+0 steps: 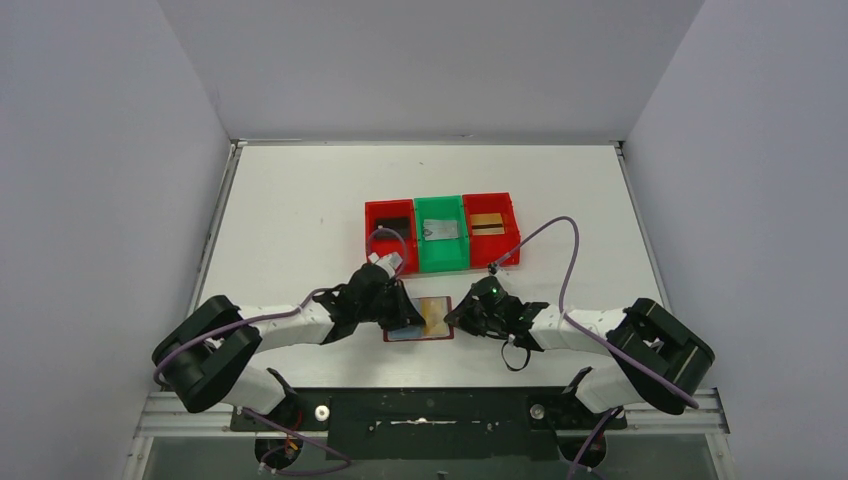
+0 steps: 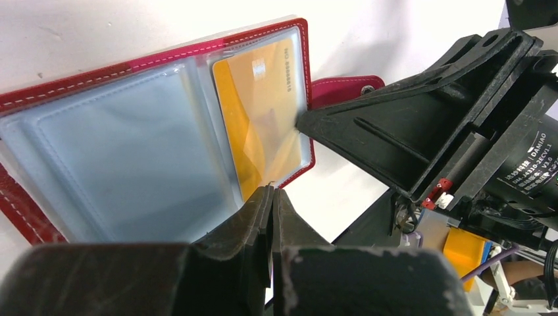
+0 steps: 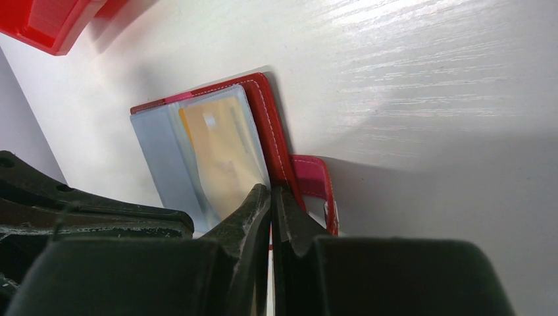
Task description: Take the credit cards out of the card holder
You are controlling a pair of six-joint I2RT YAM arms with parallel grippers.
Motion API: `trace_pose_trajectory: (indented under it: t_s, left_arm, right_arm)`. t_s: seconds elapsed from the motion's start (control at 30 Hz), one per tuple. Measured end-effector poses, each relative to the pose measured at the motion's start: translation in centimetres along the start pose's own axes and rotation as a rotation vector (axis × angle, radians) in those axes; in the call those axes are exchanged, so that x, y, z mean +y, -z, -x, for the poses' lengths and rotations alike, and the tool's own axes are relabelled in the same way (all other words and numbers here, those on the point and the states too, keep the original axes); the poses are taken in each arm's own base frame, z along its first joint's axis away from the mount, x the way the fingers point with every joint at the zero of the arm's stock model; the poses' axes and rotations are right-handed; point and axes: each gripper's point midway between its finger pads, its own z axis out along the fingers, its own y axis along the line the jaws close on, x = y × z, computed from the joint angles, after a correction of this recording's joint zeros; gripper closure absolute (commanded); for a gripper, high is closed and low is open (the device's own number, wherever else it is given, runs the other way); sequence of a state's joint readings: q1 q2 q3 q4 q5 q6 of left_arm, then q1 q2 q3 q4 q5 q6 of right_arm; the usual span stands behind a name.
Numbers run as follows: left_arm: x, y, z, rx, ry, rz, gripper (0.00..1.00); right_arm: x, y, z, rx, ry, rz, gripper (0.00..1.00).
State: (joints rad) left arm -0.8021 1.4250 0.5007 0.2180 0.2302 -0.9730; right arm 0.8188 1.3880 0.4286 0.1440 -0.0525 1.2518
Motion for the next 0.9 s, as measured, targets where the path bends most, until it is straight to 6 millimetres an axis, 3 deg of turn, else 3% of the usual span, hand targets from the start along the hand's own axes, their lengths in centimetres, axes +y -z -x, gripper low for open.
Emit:
trace_pose_trajectory:
  t_s: [0.13,0.27,0.53,0.73,0.9]
  left_arm:
    - [0.2,0.0,0.1,-0.004,0.014,0.006,0.7]
    - [0.4,0.0,0.4,-0.013,0.025,0.015,0.62]
    - [0.7,-1.5,1.2,-0.013,0.031,0.066,0.59]
    - [1.0,-1.6,1.9,-0.033,0.019,0.149,0.51]
    - [1.3,-1.7,2.5,-0.051,-0.005,0.205,0.51]
  right_arm:
    - [0.0,0.0,0.0,0.001,-0.004,-0.002,1.0]
    - [0.0,-0.1,0.0,0.002,-0.01,-0.005,1.0]
    - [0.2,-0.2,0.0,0.001,-0.017,0.0,1.0]
    - [0.2,-0.2,0.0,0.001,-0.018,0.0,1.0]
    - [0.2,-0.2,0.0,0.001,-0.018,0.0,1.0]
